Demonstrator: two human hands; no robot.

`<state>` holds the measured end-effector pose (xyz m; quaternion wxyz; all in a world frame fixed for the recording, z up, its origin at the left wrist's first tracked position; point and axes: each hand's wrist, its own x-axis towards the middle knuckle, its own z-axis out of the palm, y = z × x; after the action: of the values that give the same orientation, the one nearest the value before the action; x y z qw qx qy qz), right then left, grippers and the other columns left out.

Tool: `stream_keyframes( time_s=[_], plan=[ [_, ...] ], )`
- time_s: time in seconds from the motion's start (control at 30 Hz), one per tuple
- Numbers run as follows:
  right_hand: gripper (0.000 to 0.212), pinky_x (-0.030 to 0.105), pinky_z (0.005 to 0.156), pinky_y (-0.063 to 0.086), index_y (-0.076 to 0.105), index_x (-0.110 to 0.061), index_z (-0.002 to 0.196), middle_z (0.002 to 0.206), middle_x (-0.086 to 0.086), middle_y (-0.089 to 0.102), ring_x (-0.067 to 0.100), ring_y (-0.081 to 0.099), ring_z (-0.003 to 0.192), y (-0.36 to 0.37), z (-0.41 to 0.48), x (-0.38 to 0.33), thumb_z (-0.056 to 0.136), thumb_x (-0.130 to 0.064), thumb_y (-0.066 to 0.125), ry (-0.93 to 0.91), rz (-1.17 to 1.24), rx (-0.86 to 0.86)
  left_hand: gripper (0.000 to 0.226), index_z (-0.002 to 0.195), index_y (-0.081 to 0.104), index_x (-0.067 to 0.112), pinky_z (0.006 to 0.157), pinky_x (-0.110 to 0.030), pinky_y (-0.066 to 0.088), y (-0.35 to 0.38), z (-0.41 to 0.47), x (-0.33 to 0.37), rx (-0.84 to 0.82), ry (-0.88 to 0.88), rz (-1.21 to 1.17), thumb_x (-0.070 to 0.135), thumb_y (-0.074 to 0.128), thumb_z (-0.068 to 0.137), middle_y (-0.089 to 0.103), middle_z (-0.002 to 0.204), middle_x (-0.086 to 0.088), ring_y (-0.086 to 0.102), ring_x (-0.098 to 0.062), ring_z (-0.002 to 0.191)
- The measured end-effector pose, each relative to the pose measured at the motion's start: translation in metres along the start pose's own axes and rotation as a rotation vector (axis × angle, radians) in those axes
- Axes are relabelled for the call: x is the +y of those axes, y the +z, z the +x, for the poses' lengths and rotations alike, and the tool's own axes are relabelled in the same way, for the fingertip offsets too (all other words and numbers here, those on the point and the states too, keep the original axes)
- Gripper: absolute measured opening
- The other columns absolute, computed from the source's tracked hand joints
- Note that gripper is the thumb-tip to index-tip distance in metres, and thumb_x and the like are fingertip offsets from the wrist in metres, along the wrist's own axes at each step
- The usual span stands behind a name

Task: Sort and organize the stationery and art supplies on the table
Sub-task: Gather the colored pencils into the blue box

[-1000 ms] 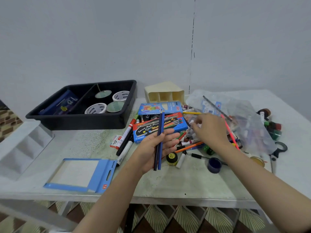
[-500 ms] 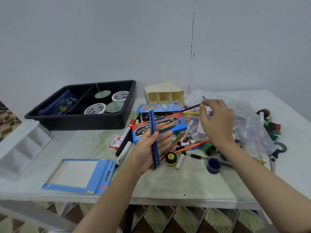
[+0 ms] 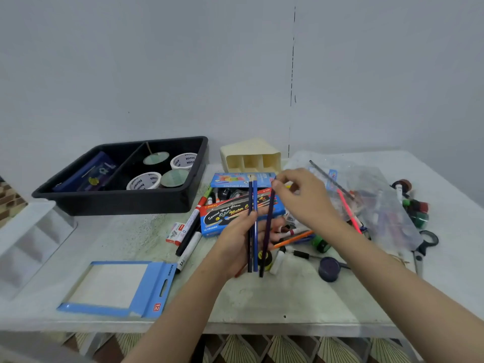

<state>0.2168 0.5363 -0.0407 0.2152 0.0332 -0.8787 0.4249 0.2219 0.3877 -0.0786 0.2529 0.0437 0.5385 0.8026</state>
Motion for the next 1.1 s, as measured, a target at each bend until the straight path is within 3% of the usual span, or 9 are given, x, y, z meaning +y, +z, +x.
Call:
stream_keyframes(
  time_s=[0.13, 0.3, 0.4, 0.47, 0.67, 0.77, 0.9, 1.0, 1.1],
  plan=[
    [0.027, 0.015, 0.060, 0.034, 0.067, -0.011, 0.083, 0.080, -0.006, 0.060, -0.002, 0.047, 0.067, -0.002, -0.001, 0.011, 0.095, -0.029, 0.051, 0.013, -0.093, -0.123, 0.030, 0.105, 0.061, 0.004, 0.043, -0.018, 0.031, 0.002, 0.004, -0.003, 0.011, -0.014, -0.095, 0.017, 0.034, 0.101, 0.051, 0.064, -0.002, 0.038, -0.008, 0.048],
    [0.013, 0.030, 0.068, 0.045, 0.058, -0.019, 0.078, 0.085, 0.001, 0.061, 0.020, 0.057, 0.081, -0.025, -0.004, 0.035, 0.088, -0.020, 0.049, 0.086, -0.548, -0.369, 0.028, 0.115, 0.057, 0.000, 0.042, -0.016, 0.032, -0.004, 0.008, 0.000, 0.014, 0.011, -0.107, -0.002, 0.036, 0.096, 0.053, 0.067, -0.003, 0.038, -0.007, 0.049],
    [0.015, 0.026, 0.076, 0.043, 0.062, -0.024, 0.095, 0.096, -0.004, 0.060, 0.016, 0.055, 0.091, -0.030, -0.011, 0.046, 0.082, -0.020, 0.055, 0.126, -0.723, -0.570, 0.030, 0.119, 0.055, 0.001, 0.044, -0.016, 0.035, -0.005, 0.009, 0.002, 0.047, 0.024, -0.074, -0.002, 0.035, 0.097, 0.062, 0.071, -0.004, 0.042, -0.007, 0.050],
    [0.017, 0.024, 0.072, 0.039, 0.063, -0.028, 0.096, 0.087, -0.010, 0.054, 0.014, 0.051, 0.088, -0.032, -0.014, 0.050, 0.081, -0.022, 0.060, 0.128, -0.726, -0.621, 0.029, 0.117, 0.057, 0.003, 0.047, -0.017, 0.039, -0.006, 0.009, 0.003, 0.065, 0.026, -0.045, 0.000, 0.035, 0.098, 0.067, 0.079, -0.005, 0.045, -0.007, 0.052],
    [0.006, 0.023, 0.069, 0.037, 0.060, -0.032, 0.081, 0.074, -0.015, 0.042, 0.010, 0.047, 0.080, -0.028, -0.019, 0.053, 0.081, -0.027, 0.065, 0.043, -0.645, -0.562, 0.028, 0.114, 0.061, 0.005, 0.053, -0.019, 0.048, -0.007, 0.004, 0.003, 0.108, 0.031, 0.014, 0.001, 0.038, 0.098, 0.072, 0.091, -0.007, 0.054, -0.008, 0.059],
    [0.009, 0.026, 0.079, 0.040, 0.057, -0.031, 0.080, 0.084, -0.011, 0.049, 0.013, 0.051, 0.089, -0.026, -0.019, 0.055, 0.086, -0.025, 0.059, 0.005, -0.658, -0.527, 0.027, 0.112, 0.061, 0.006, 0.062, -0.022, 0.056, -0.009, 0.002, 0.004, 0.135, 0.034, -0.003, 0.002, 0.038, 0.098, 0.073, 0.095, -0.007, 0.064, -0.012, 0.068],
    [0.010, 0.033, 0.092, 0.029, 0.061, -0.034, 0.095, 0.102, -0.009, 0.058, 0.016, 0.048, 0.105, -0.036, -0.015, 0.048, 0.091, -0.030, 0.053, -0.139, -0.852, -0.347, 0.026, 0.114, 0.059, 0.005, 0.080, -0.030, 0.057, -0.012, 0.000, 0.006, 0.179, 0.026, -0.067, 0.004, 0.037, 0.099, 0.071, 0.105, -0.013, 0.069, -0.023, 0.095],
    [0.012, 0.031, 0.084, 0.020, 0.060, -0.035, 0.101, 0.106, -0.013, 0.060, 0.014, 0.045, 0.106, -0.048, -0.009, 0.032, 0.092, -0.037, 0.052, -0.227, -0.913, -0.264, 0.027, 0.115, 0.058, 0.005, 0.087, -0.034, 0.055, -0.014, -0.002, 0.007, 0.208, 0.032, -0.075, 0.005, 0.036, 0.099, 0.071, 0.106, -0.012, 0.068, -0.023, 0.100],
    [0.007, 0.029, 0.076, 0.015, 0.060, -0.038, 0.094, 0.094, -0.016, 0.064, 0.009, 0.044, 0.092, -0.064, -0.004, 0.012, 0.091, -0.041, 0.055, -0.232, -0.821, -0.278, 0.028, 0.118, 0.058, 0.005, 0.096, -0.036, 0.048, -0.016, -0.001, 0.008, 0.215, 0.043, -0.062, 0.006, 0.038, 0.099, 0.070, 0.109, -0.009, 0.066, -0.021, 0.105]
  ],
)
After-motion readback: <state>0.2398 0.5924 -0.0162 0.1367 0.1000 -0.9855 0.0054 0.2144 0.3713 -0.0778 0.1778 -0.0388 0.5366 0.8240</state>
